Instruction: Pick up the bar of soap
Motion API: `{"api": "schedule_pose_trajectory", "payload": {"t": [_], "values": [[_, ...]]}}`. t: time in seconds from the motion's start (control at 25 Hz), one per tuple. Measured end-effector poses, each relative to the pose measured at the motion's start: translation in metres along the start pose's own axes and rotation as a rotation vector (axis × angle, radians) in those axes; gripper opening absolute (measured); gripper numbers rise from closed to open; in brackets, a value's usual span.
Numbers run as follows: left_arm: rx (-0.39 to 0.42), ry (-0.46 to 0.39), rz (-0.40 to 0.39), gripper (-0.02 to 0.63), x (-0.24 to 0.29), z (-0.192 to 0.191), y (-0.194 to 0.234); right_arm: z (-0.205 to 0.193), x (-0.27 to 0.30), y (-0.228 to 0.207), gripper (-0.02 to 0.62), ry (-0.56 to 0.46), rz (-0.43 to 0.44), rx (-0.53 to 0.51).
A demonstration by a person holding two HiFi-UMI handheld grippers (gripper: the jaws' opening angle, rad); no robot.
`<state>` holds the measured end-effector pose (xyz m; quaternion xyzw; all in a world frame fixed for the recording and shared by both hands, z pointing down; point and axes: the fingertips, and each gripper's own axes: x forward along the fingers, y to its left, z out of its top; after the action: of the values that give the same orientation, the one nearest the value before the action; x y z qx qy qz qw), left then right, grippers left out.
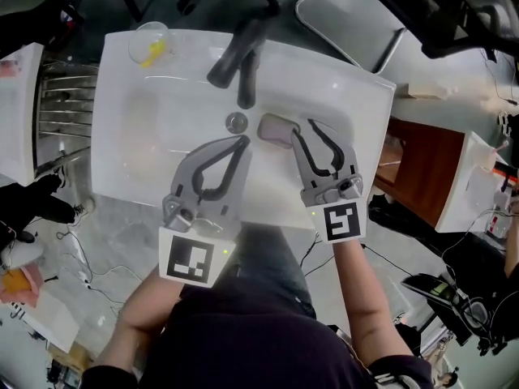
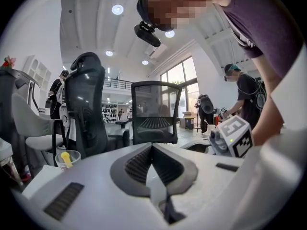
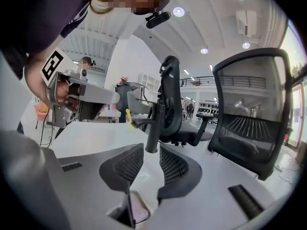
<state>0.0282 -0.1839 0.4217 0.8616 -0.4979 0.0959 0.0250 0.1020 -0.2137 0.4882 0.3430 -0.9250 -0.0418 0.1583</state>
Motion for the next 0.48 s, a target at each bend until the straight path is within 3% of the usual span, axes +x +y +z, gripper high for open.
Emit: {"api": "schedule_pose_trajectory", "payload": {"t": [0.28, 0.48], "values": [[-0.01, 0.054, 0.016, -0.003, -0.004, -0.02, 0.007, -0.048, 0.01, 0.019, 0.121, 0.158, 0.079, 0.026], [-0.022, 0.066, 0.029, -0.003, -0.003, -0.026, 0.01, -0.064, 0.018, 0.022, 0.13, 0.215, 0.11, 0.019]]}}
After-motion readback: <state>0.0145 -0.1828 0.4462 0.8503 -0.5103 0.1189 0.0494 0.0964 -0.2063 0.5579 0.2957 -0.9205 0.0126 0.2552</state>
